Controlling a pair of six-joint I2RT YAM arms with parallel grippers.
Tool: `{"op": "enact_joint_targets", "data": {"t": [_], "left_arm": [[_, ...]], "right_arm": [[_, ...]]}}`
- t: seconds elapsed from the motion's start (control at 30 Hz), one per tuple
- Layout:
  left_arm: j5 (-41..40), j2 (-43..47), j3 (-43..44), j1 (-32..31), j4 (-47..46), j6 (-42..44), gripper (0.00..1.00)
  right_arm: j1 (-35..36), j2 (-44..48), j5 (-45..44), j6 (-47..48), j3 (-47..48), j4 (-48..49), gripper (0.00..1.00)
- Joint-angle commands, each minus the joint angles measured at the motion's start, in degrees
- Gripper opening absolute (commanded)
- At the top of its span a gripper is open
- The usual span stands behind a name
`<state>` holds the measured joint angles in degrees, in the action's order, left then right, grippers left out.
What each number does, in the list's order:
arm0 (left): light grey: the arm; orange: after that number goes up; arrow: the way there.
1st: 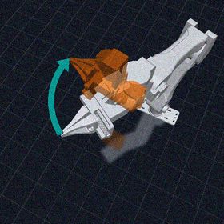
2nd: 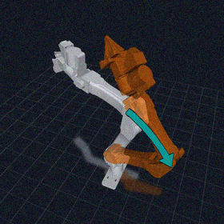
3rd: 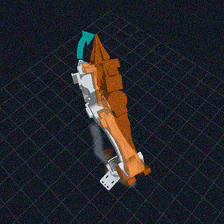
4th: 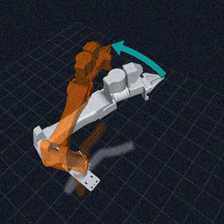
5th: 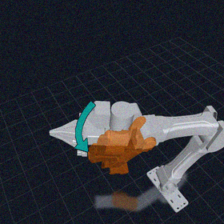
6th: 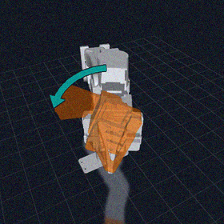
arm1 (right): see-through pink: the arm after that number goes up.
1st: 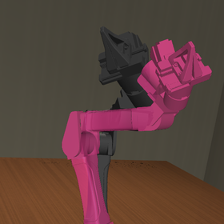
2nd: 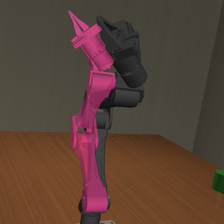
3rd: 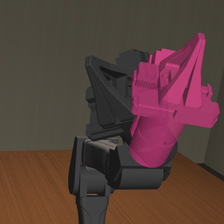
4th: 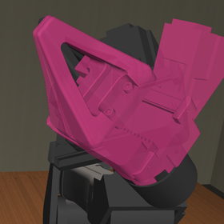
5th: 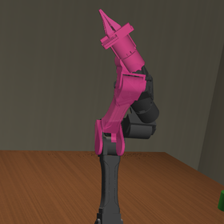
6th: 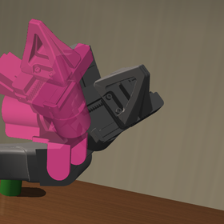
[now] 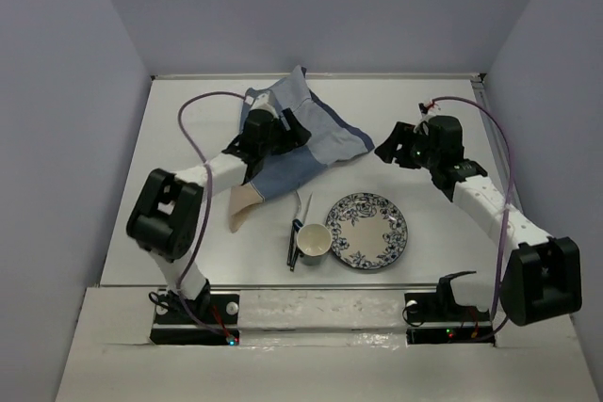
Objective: Set the dinner table for one person
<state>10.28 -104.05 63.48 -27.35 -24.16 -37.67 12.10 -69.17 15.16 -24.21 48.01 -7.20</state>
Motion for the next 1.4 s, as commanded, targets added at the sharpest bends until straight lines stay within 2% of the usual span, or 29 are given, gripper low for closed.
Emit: {"op": "enact_joint_targets", "data": {"t": [0.0,0.1,0.23,0.37,0.57,0.67,0.83,1.17,1.37], "left_arm": [[-14.84,17.72,-13.35,2.83,-0.45,-2.65,0.78],[-18.72,26.23,-24.5,3.71,-0.28,-6.35,0.76],[-22.41,38.98,-35.16,3.54,4.29,-9.09,0.76],[-24.96,53.56,-44.03,3.62,13.94,-16.28,0.74],[-20.31,65.0,-49.5,3.45,23.97,-28.57,0.73],[-18.11,69.4,-50.47,3.1,26.27,-32.11,0.73],[-18.55,71.0,-50.56,2.74,29.0,-37.12,0.77],[-20.74,65.64,-51.71,1.43,22.6,-43.89,0.81],[-21.71,57.75,-50.83,-0.51,17.76,-47.31,0.82]], "right_arm": [[0.47,-4.91,-4.52,0.48,4.28,5.26,0.68],[0.47,-9.75,-8.9,-0.66,5.69,6.14,0.66],[0.47,-16.69,-9.71,-2.6,7.89,8.78,0.68],[0.47,-24.94,-10.68,-4.61,11.22,9.49,0.7],[0.47,-29.44,-11.12,-8.75,12.2,12.65,0.7],[0.47,-31.11,-9.71,-9.63,11.67,14.75,0.69],[0.47,-33.05,-10.41,-9.28,12.46,15.11,0.69],[0.47,-36.83,-6.46,-11.91,14.31,17.39,0.67],[0.47,-37.62,-2.68,-14.99,12.11,21.78,0.65]]}}
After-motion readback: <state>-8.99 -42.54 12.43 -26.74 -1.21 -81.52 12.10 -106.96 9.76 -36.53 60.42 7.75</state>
